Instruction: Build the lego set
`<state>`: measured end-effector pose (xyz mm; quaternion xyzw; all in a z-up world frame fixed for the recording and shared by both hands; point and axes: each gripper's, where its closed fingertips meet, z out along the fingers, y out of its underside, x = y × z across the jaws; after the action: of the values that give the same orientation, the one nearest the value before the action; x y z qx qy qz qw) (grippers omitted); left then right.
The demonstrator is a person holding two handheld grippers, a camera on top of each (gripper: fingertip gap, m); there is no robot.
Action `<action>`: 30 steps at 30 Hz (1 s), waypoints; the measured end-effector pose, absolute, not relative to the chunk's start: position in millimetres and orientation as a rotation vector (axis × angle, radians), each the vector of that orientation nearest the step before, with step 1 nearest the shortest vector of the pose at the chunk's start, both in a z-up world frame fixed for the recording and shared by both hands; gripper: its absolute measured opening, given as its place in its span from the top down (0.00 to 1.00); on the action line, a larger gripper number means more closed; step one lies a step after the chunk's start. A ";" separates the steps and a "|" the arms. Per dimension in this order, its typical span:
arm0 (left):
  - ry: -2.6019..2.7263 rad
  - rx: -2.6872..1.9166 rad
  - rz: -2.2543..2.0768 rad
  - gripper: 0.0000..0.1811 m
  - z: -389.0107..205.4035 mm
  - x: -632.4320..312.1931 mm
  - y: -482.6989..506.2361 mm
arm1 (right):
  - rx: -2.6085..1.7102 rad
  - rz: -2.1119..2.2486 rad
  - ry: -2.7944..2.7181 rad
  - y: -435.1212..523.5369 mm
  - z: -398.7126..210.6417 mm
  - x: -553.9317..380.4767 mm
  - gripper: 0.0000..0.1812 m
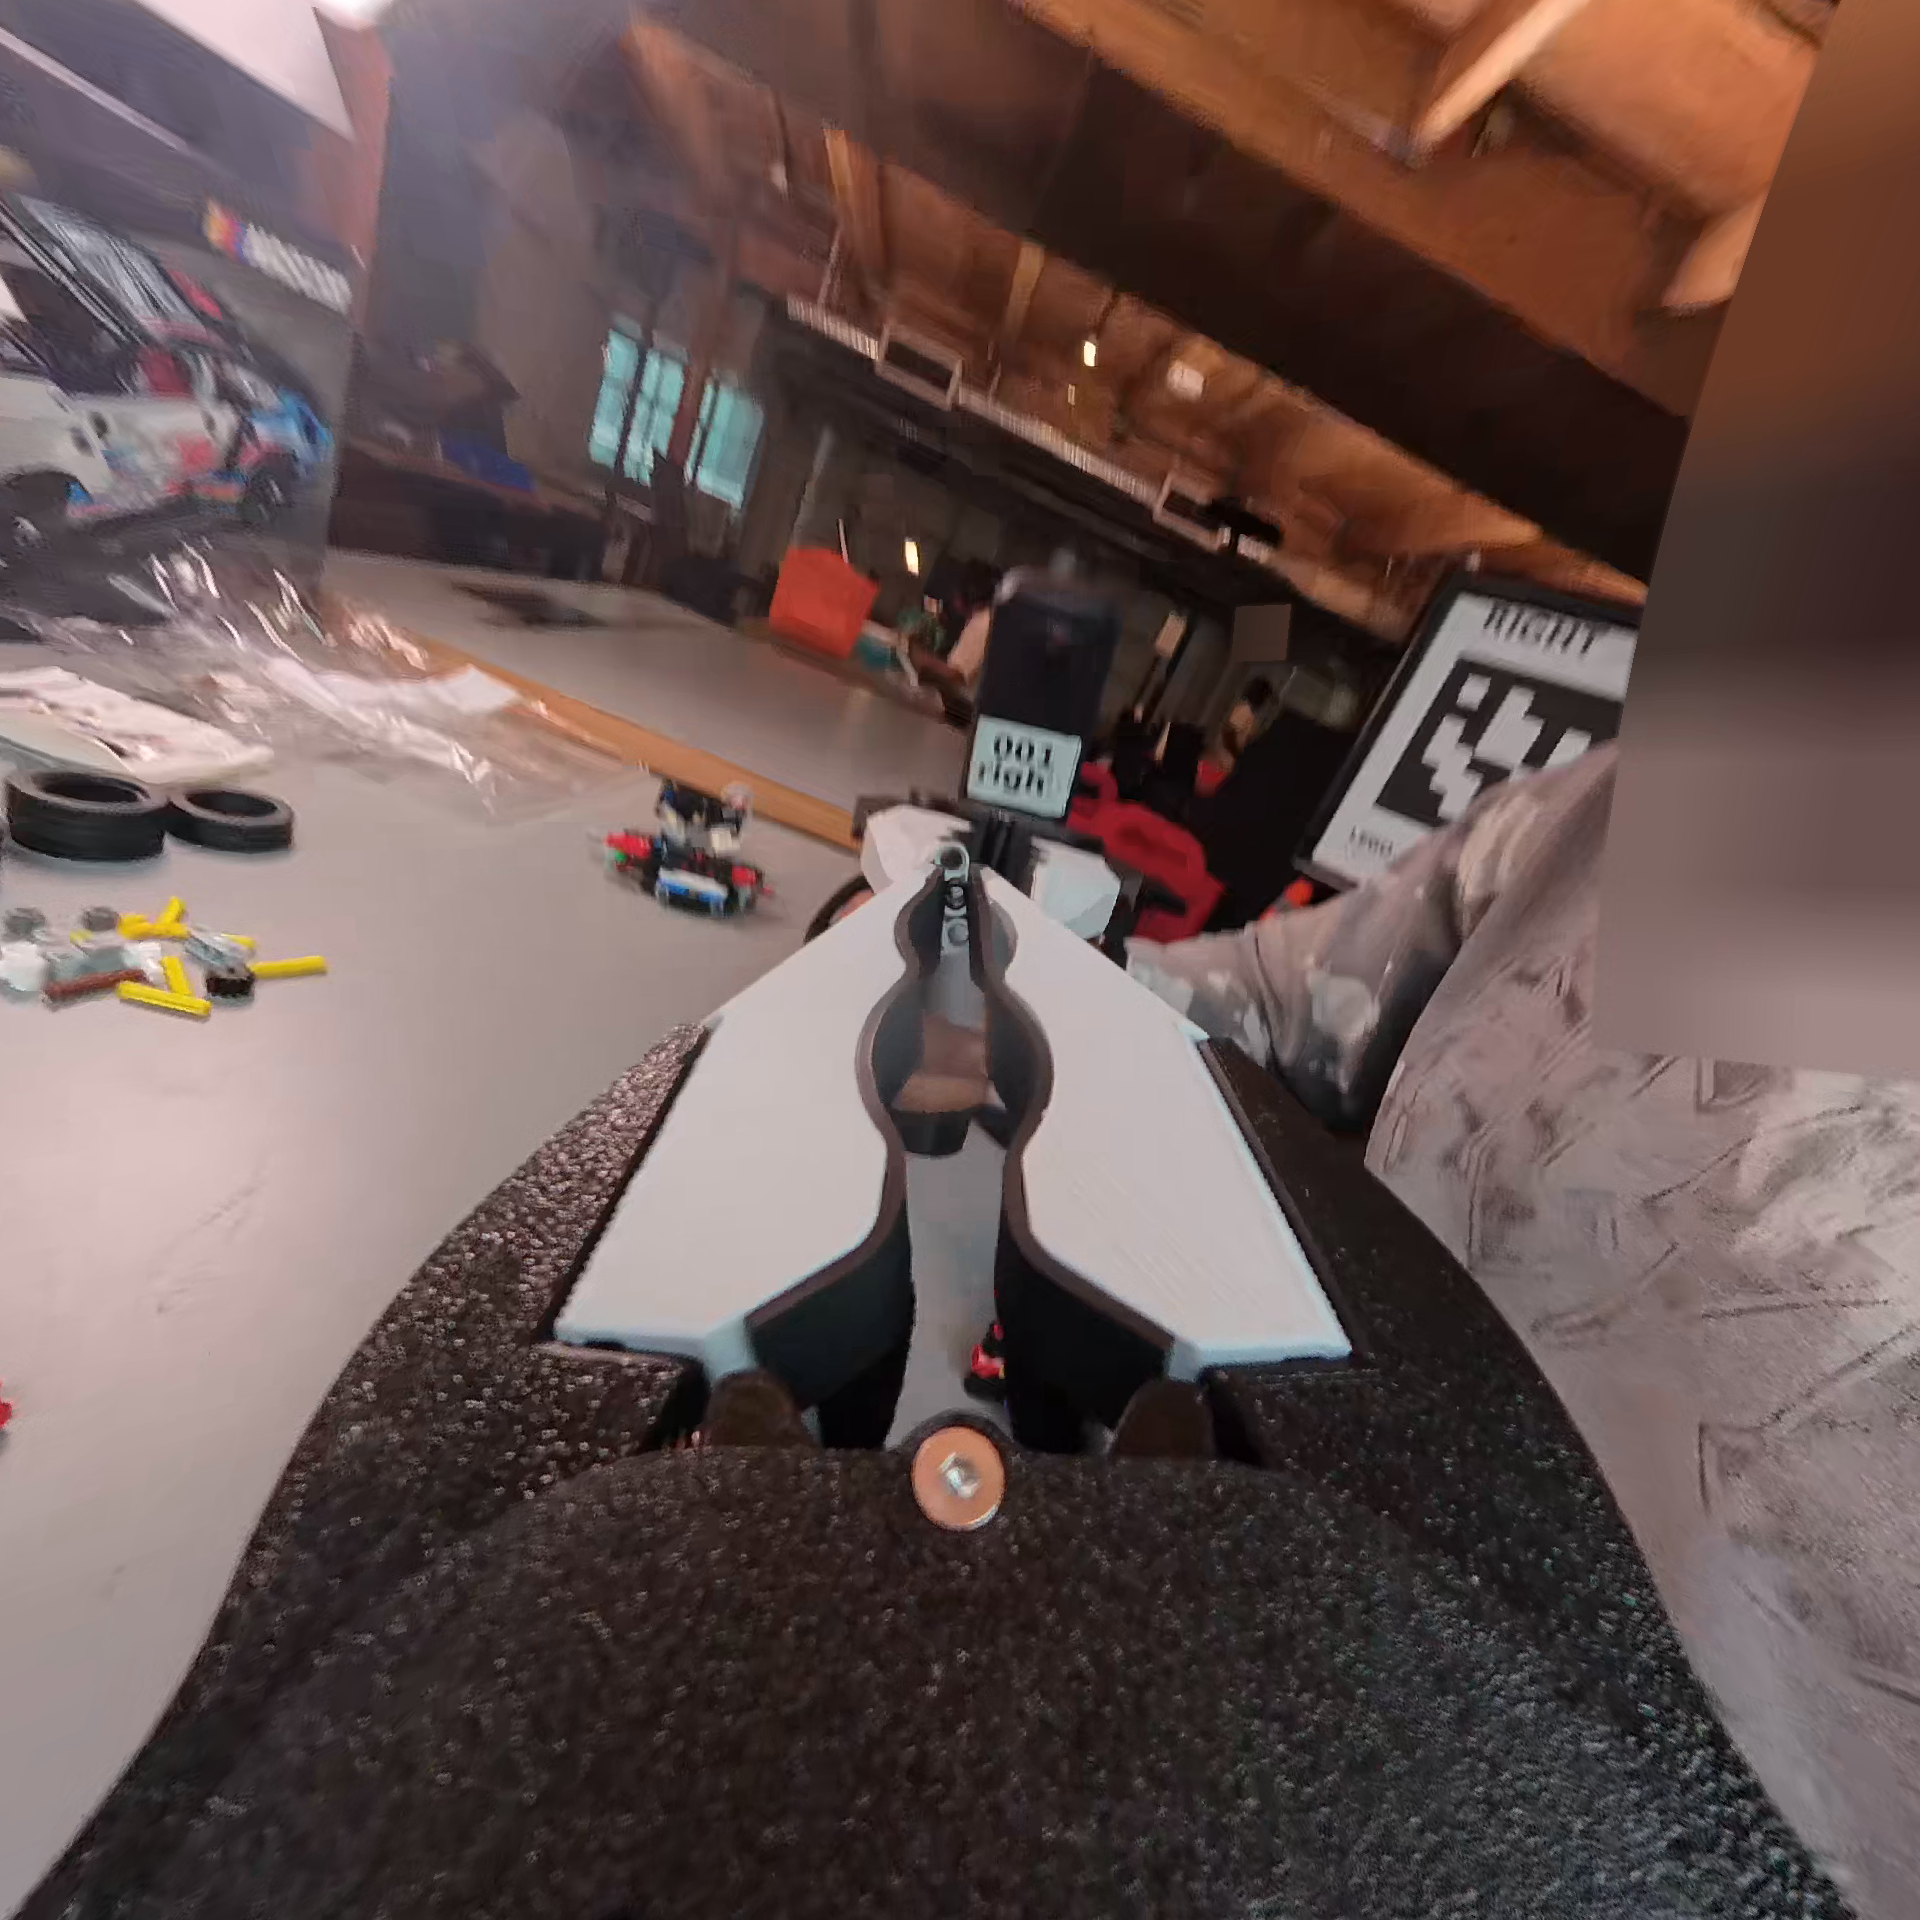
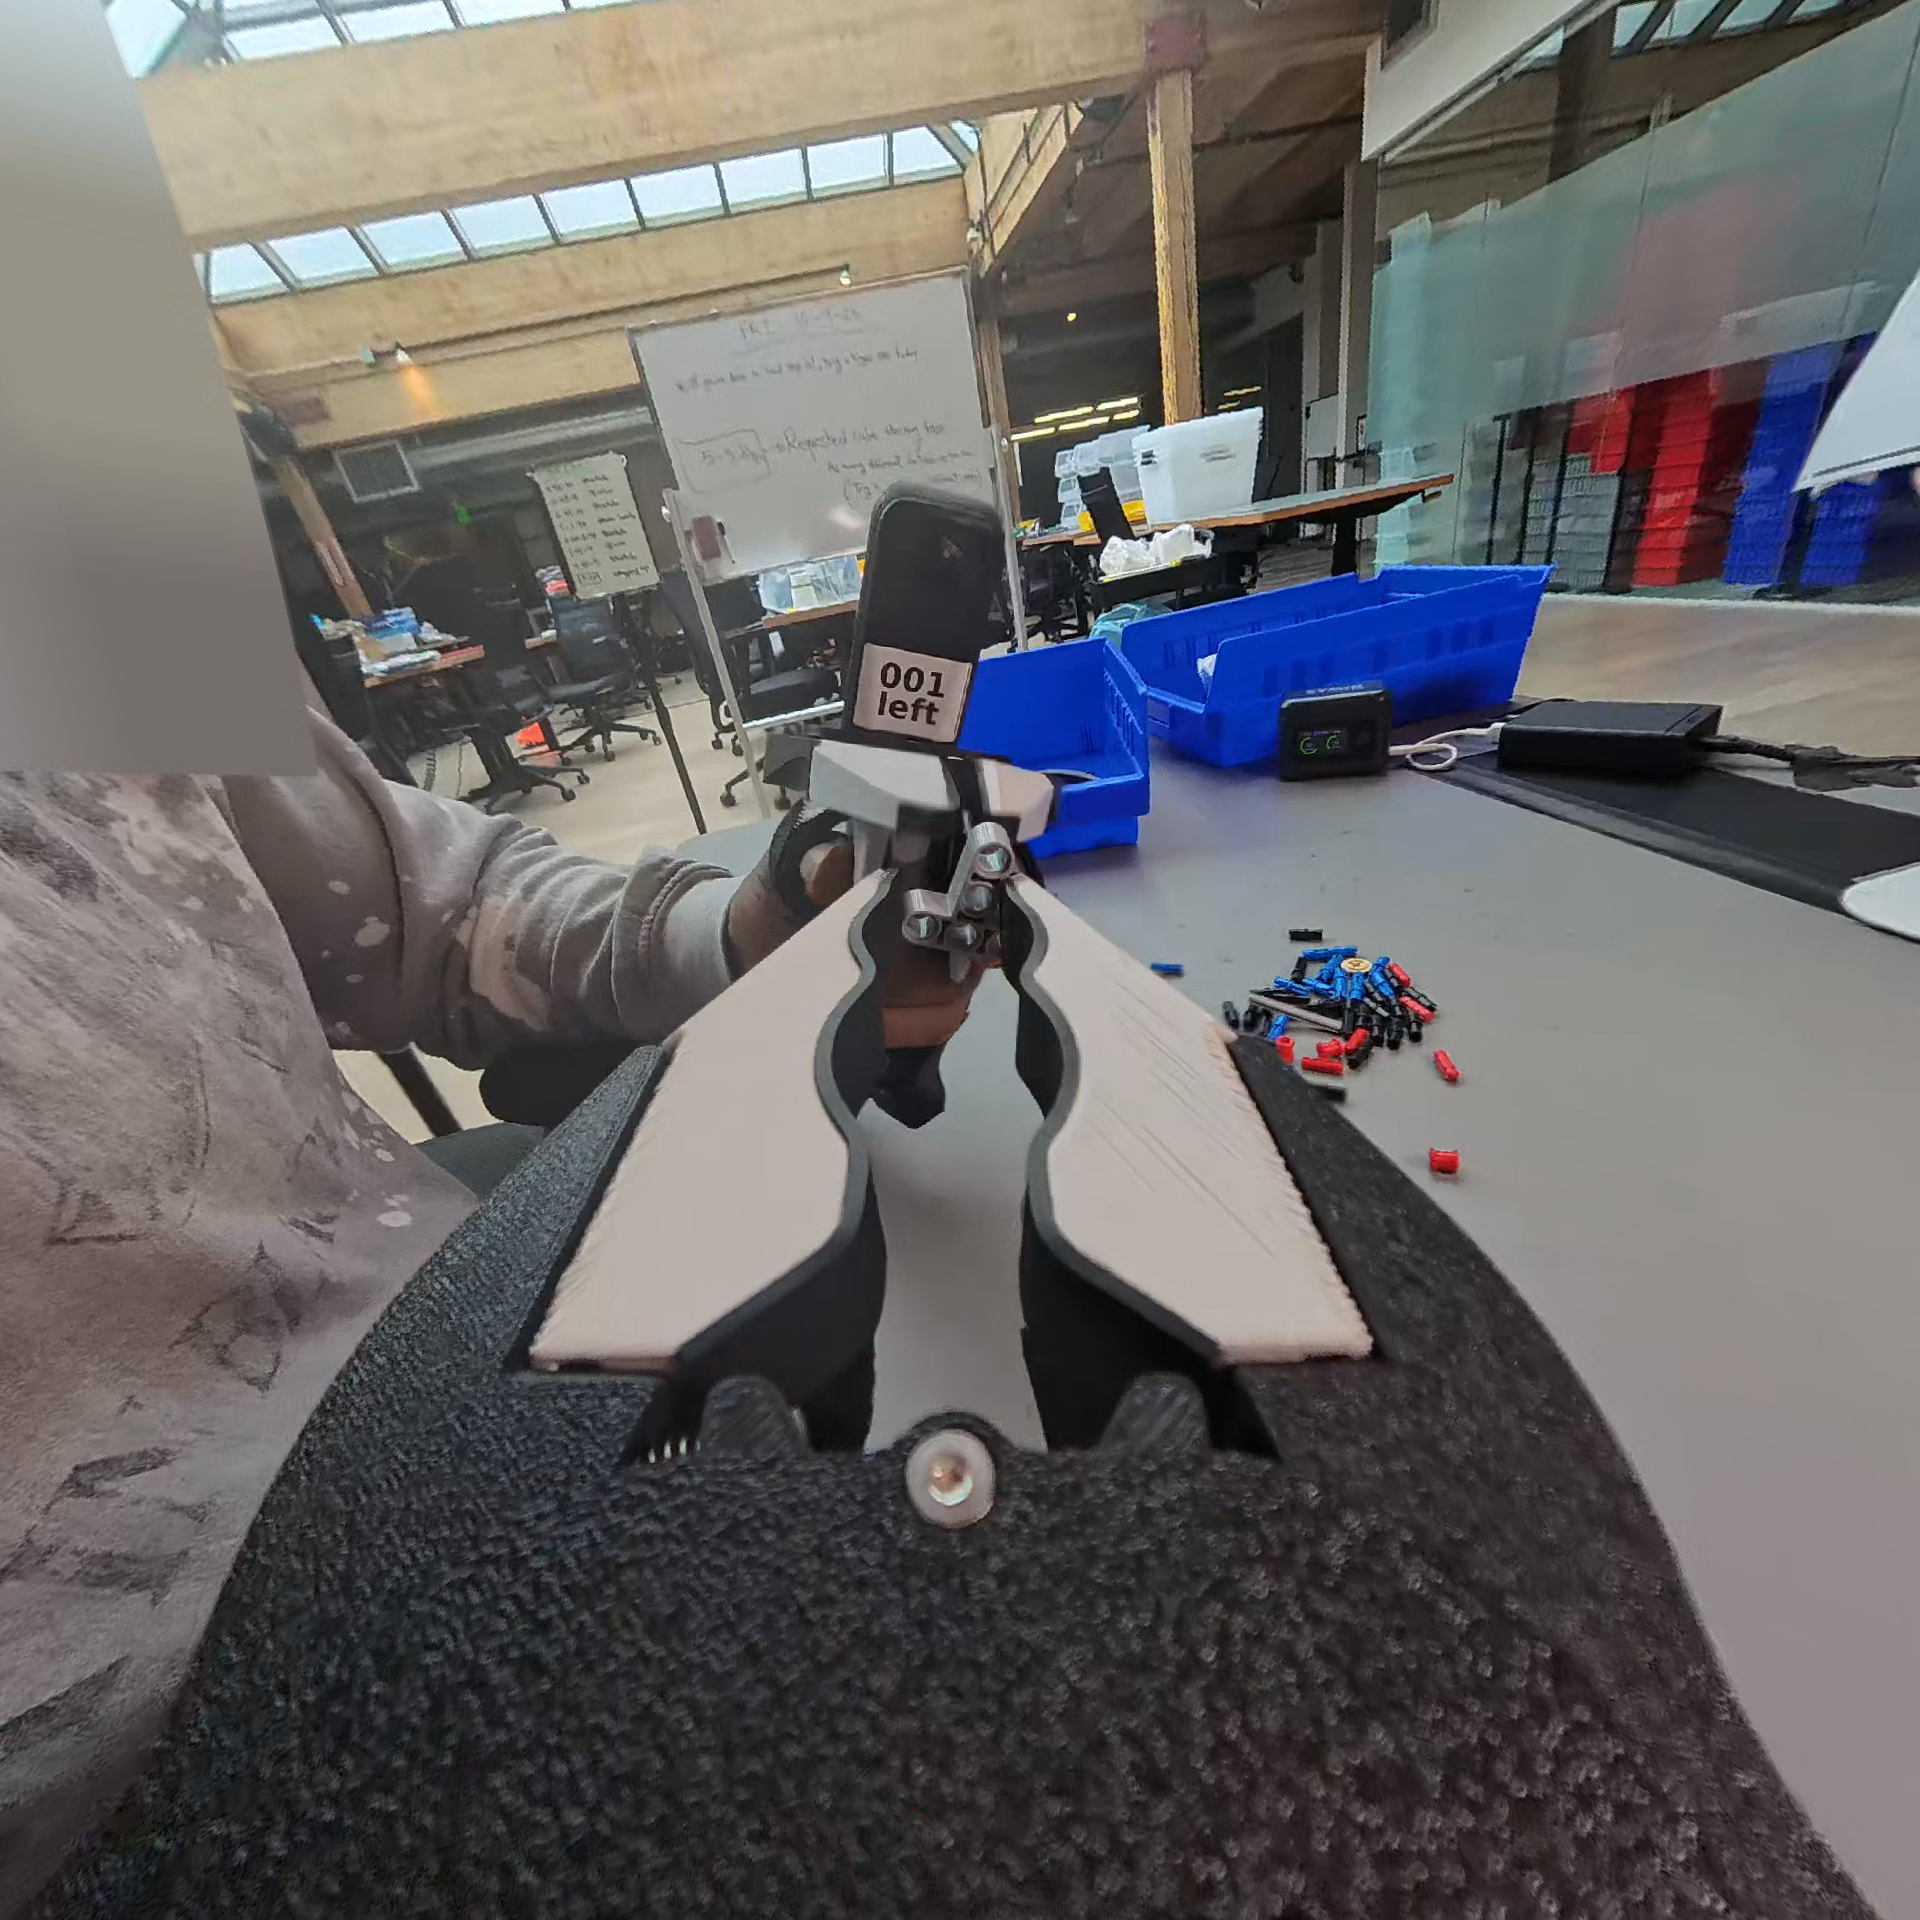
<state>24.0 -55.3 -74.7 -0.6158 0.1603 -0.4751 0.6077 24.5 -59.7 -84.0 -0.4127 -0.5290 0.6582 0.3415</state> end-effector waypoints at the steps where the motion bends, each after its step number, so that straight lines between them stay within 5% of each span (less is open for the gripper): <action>1: 0.297 -1.368 -1.112 0.99 -63.0 5.7 -54.6 | -1.073 1.695 -1.348 -49.7 -81.4 28.8 0.91; 5: 0.243 -1.472 -0.792 0.99 -70.0 -63.1 -45.6 | -1.098 1.599 -1.285 -18.7 -79.0 41.3 0.91; 11: 0.189 -2.067 -0.079 0.98 -178.7 -147.1 -8.0 | -1.126 1.472 -1.404 -26.6 -103.2 24.1 0.91; 17: 0.262 -2.194 0.067 0.95 -209.9 -144.1 0.7 | -1.142 1.311 -1.499 -29.1 -131.8 16.4 0.90; 23: 0.345 -1.908 -0.525 0.82 -151.9 -48.1 -10.1 | -1.035 1.117 -1.545 -32.4 -136.2 11.5 0.90; 26: 0.312 -1.790 -0.980 0.82 -127.6 1.3 -27.3 | -0.949 0.956 -1.550 -31.2 -136.3 8.2 0.90; 30: 0.285 -1.817 -1.027 0.85 -132.6 17.8 -27.3 | -0.871 0.704 -1.566 -26.2 -141.6 3.5 0.90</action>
<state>17.8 -27.3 -132.6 -0.7495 0.1174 -0.4237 0.4949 3.5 -26.2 -141.6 -0.3712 -0.6677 0.3001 0.5712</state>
